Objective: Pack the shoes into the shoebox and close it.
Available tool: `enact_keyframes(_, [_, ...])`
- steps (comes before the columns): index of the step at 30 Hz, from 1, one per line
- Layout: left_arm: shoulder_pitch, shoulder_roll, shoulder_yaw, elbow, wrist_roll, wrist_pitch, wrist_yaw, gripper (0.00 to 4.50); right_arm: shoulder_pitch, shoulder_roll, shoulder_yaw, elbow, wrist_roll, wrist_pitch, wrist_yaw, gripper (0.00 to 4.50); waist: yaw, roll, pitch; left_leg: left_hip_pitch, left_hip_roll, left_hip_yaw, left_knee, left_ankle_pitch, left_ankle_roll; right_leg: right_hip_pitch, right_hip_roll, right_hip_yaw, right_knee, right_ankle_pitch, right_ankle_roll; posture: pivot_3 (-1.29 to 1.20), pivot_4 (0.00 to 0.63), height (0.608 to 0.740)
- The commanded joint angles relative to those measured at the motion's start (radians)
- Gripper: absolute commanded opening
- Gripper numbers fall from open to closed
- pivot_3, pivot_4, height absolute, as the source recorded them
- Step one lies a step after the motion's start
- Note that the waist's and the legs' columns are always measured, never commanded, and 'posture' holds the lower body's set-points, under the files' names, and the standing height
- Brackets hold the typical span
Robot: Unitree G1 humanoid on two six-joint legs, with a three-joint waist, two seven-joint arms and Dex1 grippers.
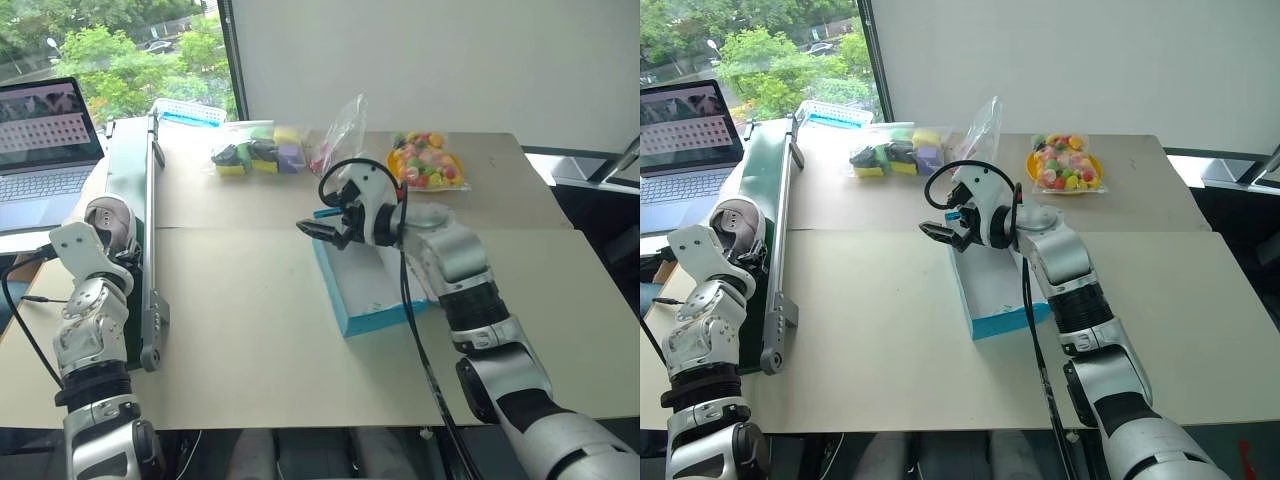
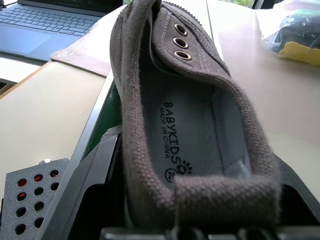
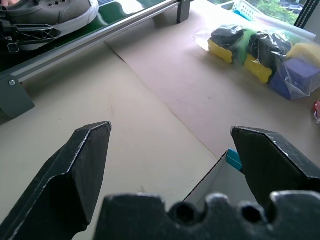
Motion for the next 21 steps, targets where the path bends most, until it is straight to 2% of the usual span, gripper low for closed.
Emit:
enact_keyframes(1, [-0.091, 0.0, -0.055, -0.161, -0.043, -0.006, -0.035, 2.45, -0.072, 0.073, -0.182, -0.037, 0.169, 0.125, -0.073, 4.5, 0.001, 0.0, 0.0, -0.001, 0.0, -0.001, 0.0, 0.0, 0.0, 0.0, 0.0, -0.001, -0.001, 0.0, 0.0, 0.0, 0.15, 0.74])
enact_keyframes(7, [-0.257, -0.077, -0.213, -0.312, -0.137, 0.106, -0.111, 2.45, -0.214, 0.197, -0.558, 0.076, 0.473, 0.346, -0.336, 4.5, 0.019, 0.0, 0.0, -0.007, -0.001, -0.008, 0.001, 0.002, -0.004, -0.001, -0.002, -0.008, -0.001, 0.0, 0.0, 0.0, 0.15, 0.74])
enact_keyframes(10, [-0.293, -0.124, -0.279, -0.35, -0.166, 0.153, -0.139, 2.45, -0.256, 0.217, -0.66, 0.108, 0.572, 0.394, -0.423, 4.5, 0.025, 0.0, 0.0, -0.007, -0.003, -0.009, 0.001, 0.003, -0.004, 0.0, -0.002, -0.009, -0.002, 0.0, 0.0, 0.0, 0.15, 0.74])
enact_keyframes(18, [-0.272, -0.29, -0.42, -0.452, -0.205, 0.222, -0.131, 2.45, -0.254, 0.214, -0.721, 0.1, 0.681, 0.422, -0.538, 4.5, 0.001, 0.0, 0.0, -0.008, -0.004, -0.009, -0.001, 0.003, -0.003, -0.002, -0.002, -0.008, -0.001, 0.0, 0.0, 0.0, 0.15, 0.74])
enact_keyframes(21, [-0.267, -0.342, -0.45, -0.485, -0.229, 0.258, -0.12, 2.45, -0.227, 0.178, -0.673, 0.092, 0.639, 0.397, -0.514, 4.5, -0.004, 0.0, 0.0, -0.008, -0.004, -0.009, -0.001, 0.004, -0.003, -0.002, -0.003, -0.008, -0.001, 0.0, 0.0, 0.0, 0.15, 0.74])
